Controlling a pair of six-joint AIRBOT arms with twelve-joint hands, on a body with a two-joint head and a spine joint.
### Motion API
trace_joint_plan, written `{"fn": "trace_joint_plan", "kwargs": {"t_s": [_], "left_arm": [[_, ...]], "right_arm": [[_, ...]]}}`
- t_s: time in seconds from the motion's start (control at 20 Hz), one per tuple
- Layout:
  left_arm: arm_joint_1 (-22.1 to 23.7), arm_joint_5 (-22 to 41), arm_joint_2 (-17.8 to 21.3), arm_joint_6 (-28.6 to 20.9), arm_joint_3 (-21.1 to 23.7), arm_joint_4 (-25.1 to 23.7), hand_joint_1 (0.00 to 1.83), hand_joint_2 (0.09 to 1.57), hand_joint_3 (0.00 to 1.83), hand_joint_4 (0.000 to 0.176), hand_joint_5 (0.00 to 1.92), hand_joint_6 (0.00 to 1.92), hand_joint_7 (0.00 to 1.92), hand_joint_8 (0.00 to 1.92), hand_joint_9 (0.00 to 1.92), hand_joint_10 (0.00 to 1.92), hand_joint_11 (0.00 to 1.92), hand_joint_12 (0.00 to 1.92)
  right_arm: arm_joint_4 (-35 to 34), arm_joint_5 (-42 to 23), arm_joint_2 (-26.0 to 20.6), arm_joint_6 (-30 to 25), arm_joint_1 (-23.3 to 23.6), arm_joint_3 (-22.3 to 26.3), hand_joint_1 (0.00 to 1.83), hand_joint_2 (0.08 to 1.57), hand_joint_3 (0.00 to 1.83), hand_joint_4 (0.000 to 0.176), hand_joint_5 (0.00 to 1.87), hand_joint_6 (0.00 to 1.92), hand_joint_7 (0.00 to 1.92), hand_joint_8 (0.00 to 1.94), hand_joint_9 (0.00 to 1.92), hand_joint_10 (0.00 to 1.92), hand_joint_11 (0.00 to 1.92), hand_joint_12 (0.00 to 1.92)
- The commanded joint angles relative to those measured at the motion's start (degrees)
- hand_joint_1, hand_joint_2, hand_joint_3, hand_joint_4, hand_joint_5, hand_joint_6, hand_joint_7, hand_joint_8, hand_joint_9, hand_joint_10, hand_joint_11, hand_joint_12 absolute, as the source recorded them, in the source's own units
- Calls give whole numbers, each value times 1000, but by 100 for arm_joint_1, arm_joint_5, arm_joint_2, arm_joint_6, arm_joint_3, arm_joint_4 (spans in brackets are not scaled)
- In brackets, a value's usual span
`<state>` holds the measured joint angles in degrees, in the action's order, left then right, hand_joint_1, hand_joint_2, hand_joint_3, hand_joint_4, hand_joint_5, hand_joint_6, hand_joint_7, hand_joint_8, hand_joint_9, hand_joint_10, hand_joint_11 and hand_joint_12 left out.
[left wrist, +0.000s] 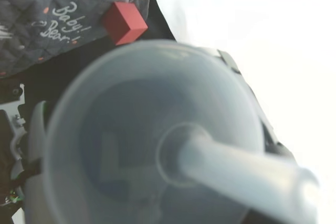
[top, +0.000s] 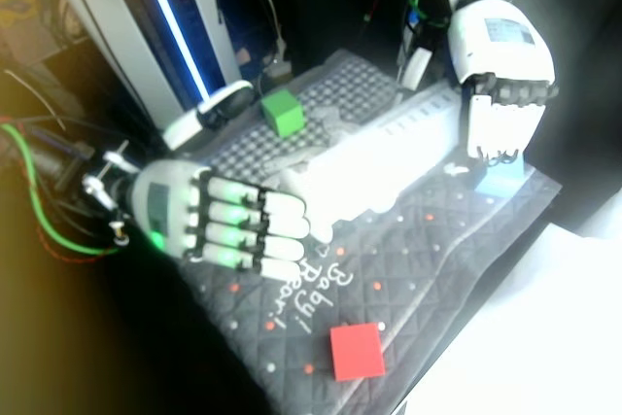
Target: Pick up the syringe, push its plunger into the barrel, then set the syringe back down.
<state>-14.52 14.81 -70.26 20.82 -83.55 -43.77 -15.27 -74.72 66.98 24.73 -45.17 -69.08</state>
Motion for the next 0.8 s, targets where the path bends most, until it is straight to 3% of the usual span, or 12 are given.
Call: {"fn": "trace_joint_plan", "kwargs": {"t_s": [0.0,0.2,0.25,0.35,0.4,0.45,0.5,0.65,0.75], "left_arm": [[124,859,-185,-44,84,75,1316,1157,167,0,1295,1921,1495,1921,1551,1921,1554,1921],[112,832,-115,-46,90,77,1331,1166,156,0,1245,1921,1460,1921,1533,1921,1549,1921],[112,823,-76,-46,106,77,1299,1186,164,0,1242,1921,1486,1921,1534,1921,1425,1921],[113,812,-9,-48,129,89,1287,1184,163,0,1237,1921,1484,1921,1536,1921,1453,1921],[115,800,40,-49,149,95,1204,1211,177,0,1255,1921,1497,1921,1508,1921,1352,1921],[115,791,76,-49,163,95,1204,1211,177,0,1255,1921,1497,1921,1508,1921,1352,1921],[115,785,118,-50,167,108,1282,1180,166,0,1258,1921,1507,1921,1560,1921,1562,1921],[114,755,197,-50,184,111,1334,1155,161,0,1263,1921,1529,1921,1577,1921,1597,1921],[113,746,259,-51,194,140,1323,1164,170,0,1271,1921,1510,1921,1537,1921,1483,1921]], "right_arm": [[1123,-560,44,-52,127,55,0,811,0,0,0,0,0,0,5,2,58,20],[1169,-452,-158,-60,127,44,0,849,5,0,0,0,0,0,0,0,49,15],[1169,-411,-204,-59,127,38,0,904,29,0,0,0,0,0,0,0,43,11],[1166,-355,-287,-59,127,27,0,910,29,0,0,0,0,0,0,0,45,12],[1155,-335,-336,-58,127,27,0,885,12,0,0,0,0,0,0,0,1,0],[1142,-327,-385,-58,127,31,0,885,12,0,0,0,0,0,0,0,1,0],[1127,-322,-429,-58,126,31,0,928,9,0,0,0,0,0,0,0,0,0],[1111,-314,-563,-58,126,59,42,909,0,0,0,0,0,0,0,0,0,0],[1109,-314,-644,-58,126,78,12,934,5,0,0,0,0,0,0,0,2,1]]}}
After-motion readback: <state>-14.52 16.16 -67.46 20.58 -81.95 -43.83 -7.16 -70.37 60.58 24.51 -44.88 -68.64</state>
